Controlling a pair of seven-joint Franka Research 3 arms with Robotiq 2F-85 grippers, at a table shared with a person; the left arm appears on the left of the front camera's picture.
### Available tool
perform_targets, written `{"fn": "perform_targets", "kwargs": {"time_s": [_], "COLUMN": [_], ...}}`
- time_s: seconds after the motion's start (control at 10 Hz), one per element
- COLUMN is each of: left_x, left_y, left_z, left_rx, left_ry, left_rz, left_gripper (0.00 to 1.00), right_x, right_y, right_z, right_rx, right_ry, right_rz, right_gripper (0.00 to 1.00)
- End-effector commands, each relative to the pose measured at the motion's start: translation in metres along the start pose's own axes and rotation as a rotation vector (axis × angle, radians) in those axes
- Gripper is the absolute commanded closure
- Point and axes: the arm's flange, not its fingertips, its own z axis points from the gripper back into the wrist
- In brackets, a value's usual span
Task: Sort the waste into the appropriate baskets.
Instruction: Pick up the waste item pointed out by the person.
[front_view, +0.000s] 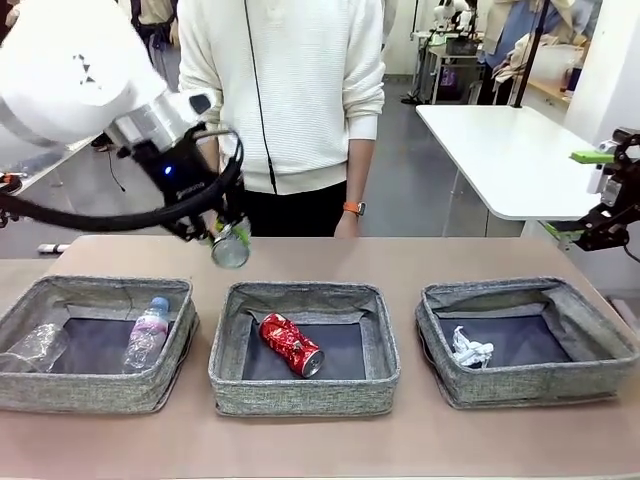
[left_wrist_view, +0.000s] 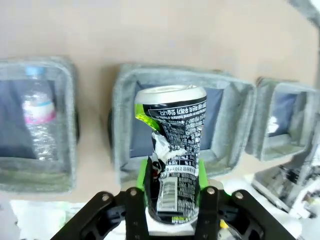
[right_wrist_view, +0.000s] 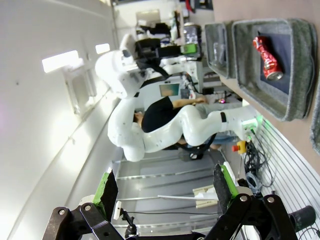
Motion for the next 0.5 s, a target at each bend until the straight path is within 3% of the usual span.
{"fn": "perform_targets", "kwargs": {"time_s": [0.0,0.2,0.4], "left_x": [-0.015,-0.035,-0.035], "left_y": [-0.073,-0.156,-0.222], "left_z": [0.065,0.131,0.159], "left_rx": [0.033,0.092,0.242], "left_ry": [-0.122,-0.152,-0.156], "left_rz": [-0.082,-0.222,-0.28], "left_gripper": [0.59,0.59,0.59], "right_x": [-0.001,-0.001,-0.001], "right_y": [0.001,0.001,0.001], "right_z": [-0.002,-0.002,-0.002], "right_rx": [-0.002,-0.002,-0.002], "right_ry": [-0.006,-0.006,-0.006], "right_rz": [0.007,0.007,0.007], "right_gripper": [0.0,0.0,0.0]}}
